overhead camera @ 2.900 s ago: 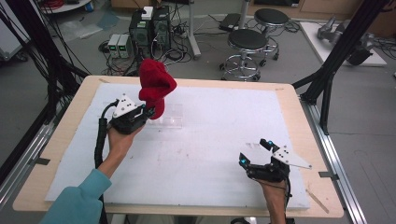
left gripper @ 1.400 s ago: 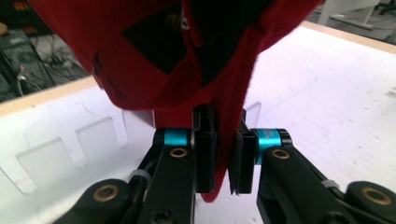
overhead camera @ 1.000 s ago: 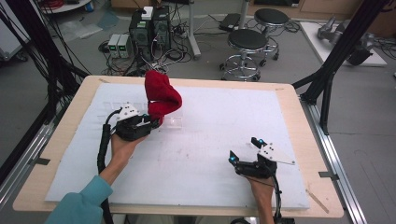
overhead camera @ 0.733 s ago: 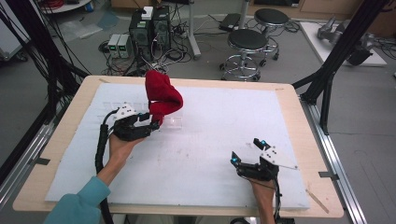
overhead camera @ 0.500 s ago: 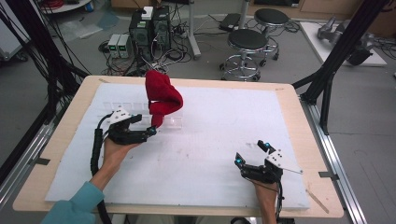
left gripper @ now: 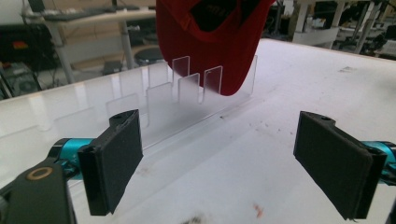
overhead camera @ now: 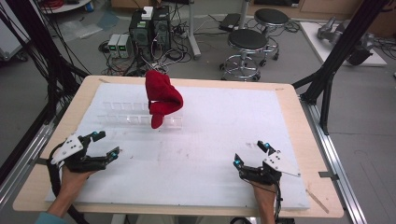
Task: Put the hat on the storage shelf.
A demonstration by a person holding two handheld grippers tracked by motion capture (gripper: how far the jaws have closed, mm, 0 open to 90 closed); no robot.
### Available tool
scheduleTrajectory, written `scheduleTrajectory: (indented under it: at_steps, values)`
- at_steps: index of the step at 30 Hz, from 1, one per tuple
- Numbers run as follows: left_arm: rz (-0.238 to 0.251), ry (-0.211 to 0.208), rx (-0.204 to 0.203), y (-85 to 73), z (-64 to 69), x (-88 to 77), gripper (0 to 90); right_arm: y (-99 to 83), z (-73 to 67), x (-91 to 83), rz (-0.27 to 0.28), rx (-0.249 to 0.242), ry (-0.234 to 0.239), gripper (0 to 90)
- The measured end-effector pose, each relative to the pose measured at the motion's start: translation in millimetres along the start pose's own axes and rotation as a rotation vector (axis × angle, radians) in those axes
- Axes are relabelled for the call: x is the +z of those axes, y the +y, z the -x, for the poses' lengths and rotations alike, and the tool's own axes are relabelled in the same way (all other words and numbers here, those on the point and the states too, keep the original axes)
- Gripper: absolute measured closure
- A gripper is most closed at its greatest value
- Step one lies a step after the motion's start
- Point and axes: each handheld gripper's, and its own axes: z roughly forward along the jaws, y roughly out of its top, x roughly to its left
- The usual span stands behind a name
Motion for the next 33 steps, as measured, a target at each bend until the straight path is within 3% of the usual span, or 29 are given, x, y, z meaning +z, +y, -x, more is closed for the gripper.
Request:
scheduleTrajectory:
  at_steps: [4,8,12,17,33]
  values:
    - [0.032,0.0,0.007,-14.8,0.6,-8.5,15.8,-0.4,0.3,-0.5,0.013,-0.007,-0.002,0.5]
    - [0.068,0.004,0.027,-16.0,2.6,-12.0,15.9,-0.8,0.0,-1.0,0.012,-0.006,0.003,0.5]
    - [0.089,0.025,-0.002,-17.5,1.0,-13.8,16.4,-1.1,0.1,-1.6,0.019,-0.001,0.0,0.4]
    - [0.127,0.033,-0.008,-19.4,1.0,-17.1,16.8,-1.3,0.4,-1.7,0.024,-0.004,0.001,0.5]
    - [0.138,0.033,-0.009,-19.9,0.6,-18.3,16.7,-1.4,-0.1,-2.0,0.022,-0.003,0.004,0.4]
